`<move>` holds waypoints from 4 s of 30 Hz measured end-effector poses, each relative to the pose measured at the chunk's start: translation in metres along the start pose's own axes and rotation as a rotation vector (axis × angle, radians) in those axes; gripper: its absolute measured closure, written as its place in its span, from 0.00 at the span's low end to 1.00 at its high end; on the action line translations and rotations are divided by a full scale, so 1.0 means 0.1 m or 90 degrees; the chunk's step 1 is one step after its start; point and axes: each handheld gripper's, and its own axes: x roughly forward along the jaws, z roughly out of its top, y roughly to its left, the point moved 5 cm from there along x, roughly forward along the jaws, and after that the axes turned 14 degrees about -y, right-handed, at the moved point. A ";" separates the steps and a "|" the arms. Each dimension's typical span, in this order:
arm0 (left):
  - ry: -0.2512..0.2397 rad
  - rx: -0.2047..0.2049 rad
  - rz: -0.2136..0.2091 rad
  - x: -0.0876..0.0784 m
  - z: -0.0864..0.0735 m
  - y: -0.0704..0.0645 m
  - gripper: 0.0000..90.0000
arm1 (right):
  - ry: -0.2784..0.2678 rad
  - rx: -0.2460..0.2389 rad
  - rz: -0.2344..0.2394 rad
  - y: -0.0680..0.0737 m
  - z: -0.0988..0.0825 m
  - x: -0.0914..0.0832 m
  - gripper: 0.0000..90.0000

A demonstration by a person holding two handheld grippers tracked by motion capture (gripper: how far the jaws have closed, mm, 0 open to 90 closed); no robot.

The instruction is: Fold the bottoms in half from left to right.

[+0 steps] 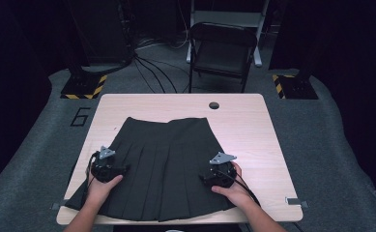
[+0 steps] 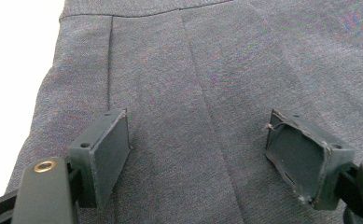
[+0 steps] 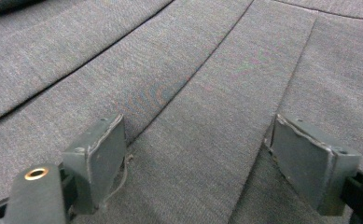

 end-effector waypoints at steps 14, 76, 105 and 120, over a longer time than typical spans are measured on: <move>-0.001 -0.002 -0.001 0.00 0.00 0.00 0.24 | 0.003 -0.001 -0.013 0.00 0.00 0.00 0.16; -0.029 -0.048 0.009 -0.10 0.19 0.06 0.38 | 0.004 0.003 -0.013 -0.01 0.00 0.00 0.16; -0.038 -0.045 0.015 -0.25 0.39 0.35 0.24 | 0.005 0.003 -0.012 -0.01 0.00 0.00 0.16; -0.036 -0.125 0.032 -0.18 0.31 0.71 0.55 | 0.005 0.003 -0.012 -0.01 0.00 0.00 0.16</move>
